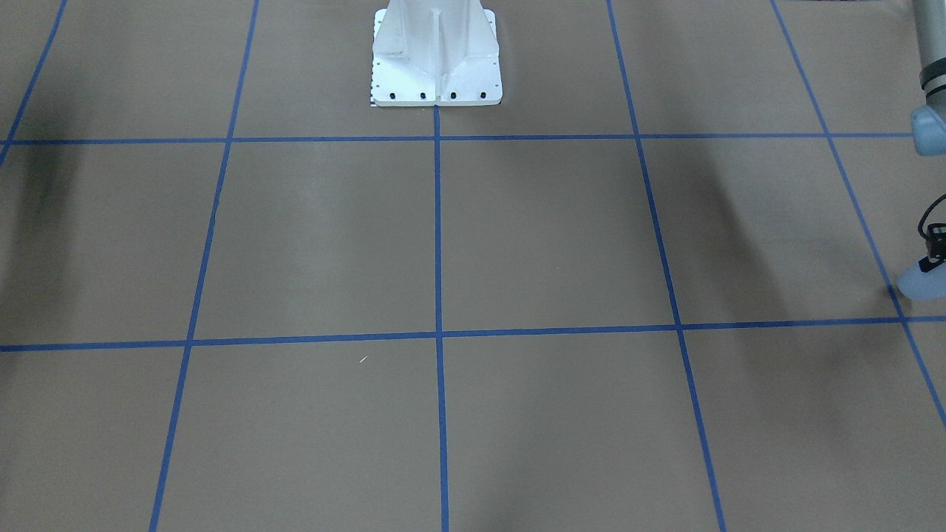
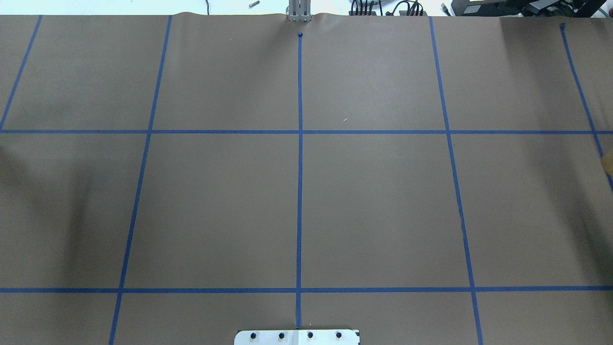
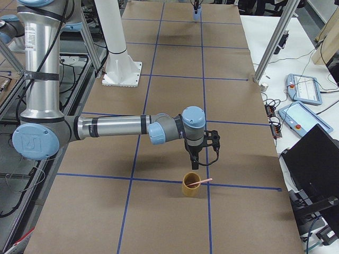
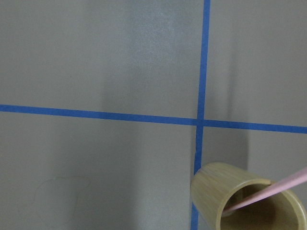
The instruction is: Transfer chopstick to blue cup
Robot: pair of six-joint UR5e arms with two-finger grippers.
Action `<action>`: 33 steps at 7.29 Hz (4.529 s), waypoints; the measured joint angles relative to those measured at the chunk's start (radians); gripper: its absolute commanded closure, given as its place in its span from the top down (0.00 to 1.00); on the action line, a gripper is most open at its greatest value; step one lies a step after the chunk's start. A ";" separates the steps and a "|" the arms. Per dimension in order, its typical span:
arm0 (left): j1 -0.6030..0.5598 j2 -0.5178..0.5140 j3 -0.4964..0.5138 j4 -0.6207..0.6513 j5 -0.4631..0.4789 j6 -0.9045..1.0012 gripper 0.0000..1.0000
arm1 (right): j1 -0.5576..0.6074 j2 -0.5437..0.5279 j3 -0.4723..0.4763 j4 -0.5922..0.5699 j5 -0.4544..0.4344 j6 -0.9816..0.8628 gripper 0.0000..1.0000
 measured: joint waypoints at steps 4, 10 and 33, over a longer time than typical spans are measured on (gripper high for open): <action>0.055 -0.146 -0.372 0.447 0.009 -0.174 0.00 | -0.002 0.000 0.004 0.032 0.003 -0.001 1.00; 0.658 -0.616 -0.384 0.500 0.348 -1.018 0.00 | -0.005 -0.003 0.000 0.077 0.005 0.002 1.00; -0.080 -0.388 -0.110 0.625 0.094 0.328 0.99 | 0.078 -0.035 0.006 0.081 -0.058 0.034 1.00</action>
